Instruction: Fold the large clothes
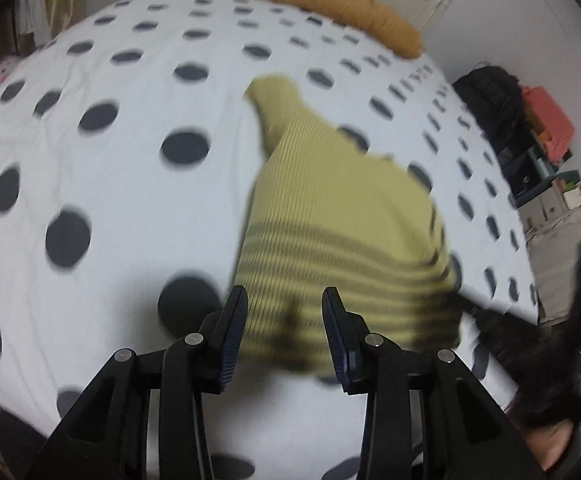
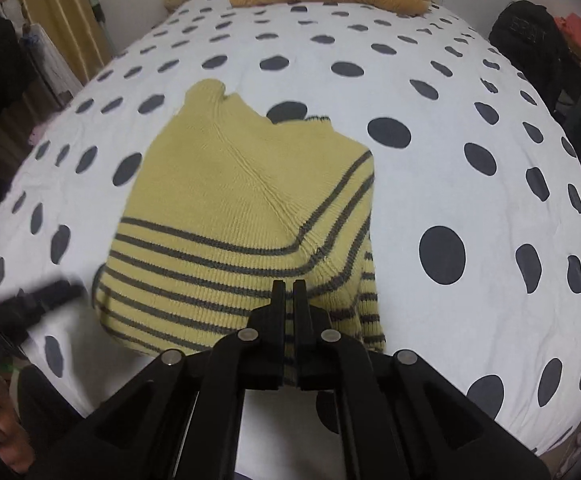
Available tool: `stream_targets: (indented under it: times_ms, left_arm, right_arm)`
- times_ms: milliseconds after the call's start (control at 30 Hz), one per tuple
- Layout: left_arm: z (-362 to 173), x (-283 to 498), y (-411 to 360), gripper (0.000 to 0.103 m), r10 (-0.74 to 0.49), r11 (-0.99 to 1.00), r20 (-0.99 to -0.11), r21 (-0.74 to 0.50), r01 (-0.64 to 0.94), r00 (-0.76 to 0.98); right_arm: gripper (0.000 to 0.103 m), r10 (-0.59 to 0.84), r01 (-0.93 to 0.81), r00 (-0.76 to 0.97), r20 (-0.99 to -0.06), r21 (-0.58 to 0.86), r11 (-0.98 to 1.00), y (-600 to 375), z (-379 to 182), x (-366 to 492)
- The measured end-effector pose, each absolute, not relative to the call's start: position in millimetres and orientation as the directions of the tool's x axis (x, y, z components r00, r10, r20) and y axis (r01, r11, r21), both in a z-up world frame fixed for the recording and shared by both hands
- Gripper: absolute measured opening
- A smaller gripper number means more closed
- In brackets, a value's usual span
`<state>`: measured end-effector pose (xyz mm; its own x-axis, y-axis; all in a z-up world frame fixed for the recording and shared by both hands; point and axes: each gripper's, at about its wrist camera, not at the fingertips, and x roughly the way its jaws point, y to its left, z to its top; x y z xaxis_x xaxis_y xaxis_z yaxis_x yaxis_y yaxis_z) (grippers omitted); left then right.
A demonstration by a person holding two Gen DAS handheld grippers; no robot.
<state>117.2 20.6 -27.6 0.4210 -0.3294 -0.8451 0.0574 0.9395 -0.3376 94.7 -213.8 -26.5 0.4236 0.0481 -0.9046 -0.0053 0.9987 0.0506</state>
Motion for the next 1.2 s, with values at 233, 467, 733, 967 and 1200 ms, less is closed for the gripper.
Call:
stream_targets:
  times_ms: [233,467,733,967,1200]
  left_arm:
    - [-30.6,204.5,-4.8,0.039,-0.336,0.941,-0.838,-0.317,0.118,0.429]
    - [-123.1,295.4,-26.8,0.066,-0.221,0.975,-0.921,-0.203,0.091,0.320]
    - [-65.5,291.5,-24.1,0.039,-0.201,0.979,-0.869,-0.166,0.117,0.451]
    - [-38.8,202.7,-35.6,0.039,-0.225,0.971,-0.852,-0.157,0.179,0.473]
    - [-105.6,155.0,-32.8,0.053,-0.114,0.990,-0.897,-0.067,0.124,0.428]
  right_arm:
    - [0.002,0.026,0.000,0.341,-0.940,0.028,1.000,-221.5,-77.1,101.9]
    - [0.001,0.061,0.029,0.352,-0.934,0.076,0.997,-227.9,-77.6,101.8]
    - [0.002,0.129,0.057,0.373,-0.919,0.161,0.985,-233.9,-57.9,102.9]
    - [0.003,0.102,0.052,0.443,-0.891,0.139,0.989,-227.3,-27.9,136.7]
    - [0.003,0.041,0.068,0.383,-0.923,0.072,0.995,-227.9,-69.0,150.9]
